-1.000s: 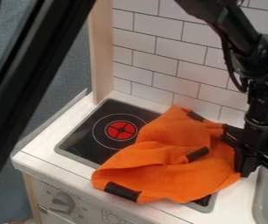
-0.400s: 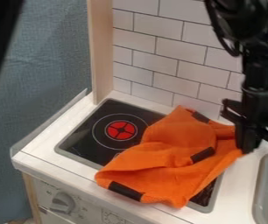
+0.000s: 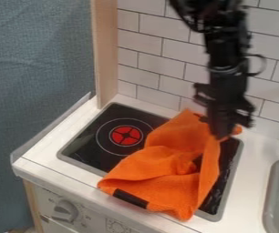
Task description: Fold the cloth from bottom right to top left
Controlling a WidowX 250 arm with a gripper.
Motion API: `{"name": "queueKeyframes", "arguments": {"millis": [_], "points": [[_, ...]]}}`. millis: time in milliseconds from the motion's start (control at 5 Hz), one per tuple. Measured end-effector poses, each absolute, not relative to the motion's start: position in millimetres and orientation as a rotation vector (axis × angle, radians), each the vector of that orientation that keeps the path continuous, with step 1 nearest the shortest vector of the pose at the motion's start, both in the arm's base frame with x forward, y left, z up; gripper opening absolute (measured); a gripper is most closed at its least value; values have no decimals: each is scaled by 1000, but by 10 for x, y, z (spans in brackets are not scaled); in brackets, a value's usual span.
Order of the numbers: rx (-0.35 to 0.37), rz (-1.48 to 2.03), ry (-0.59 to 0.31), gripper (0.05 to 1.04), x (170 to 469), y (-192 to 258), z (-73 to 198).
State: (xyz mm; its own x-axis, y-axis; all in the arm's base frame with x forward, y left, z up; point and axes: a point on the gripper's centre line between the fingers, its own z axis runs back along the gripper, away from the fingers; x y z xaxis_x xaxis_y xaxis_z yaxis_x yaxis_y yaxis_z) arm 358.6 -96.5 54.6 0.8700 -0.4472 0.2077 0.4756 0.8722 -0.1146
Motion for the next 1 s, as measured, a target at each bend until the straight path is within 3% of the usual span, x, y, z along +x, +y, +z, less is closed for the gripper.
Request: {"name": "queueKeyframes", "arguments": {"millis": [400, 800, 1000], "points": [[-205, -508, -215, 49, 3541, -411, 319], [-270, -537, -147, 72, 3505, -180, -140], [-281, -552, -129, 221, 3501, -186, -175]]}}
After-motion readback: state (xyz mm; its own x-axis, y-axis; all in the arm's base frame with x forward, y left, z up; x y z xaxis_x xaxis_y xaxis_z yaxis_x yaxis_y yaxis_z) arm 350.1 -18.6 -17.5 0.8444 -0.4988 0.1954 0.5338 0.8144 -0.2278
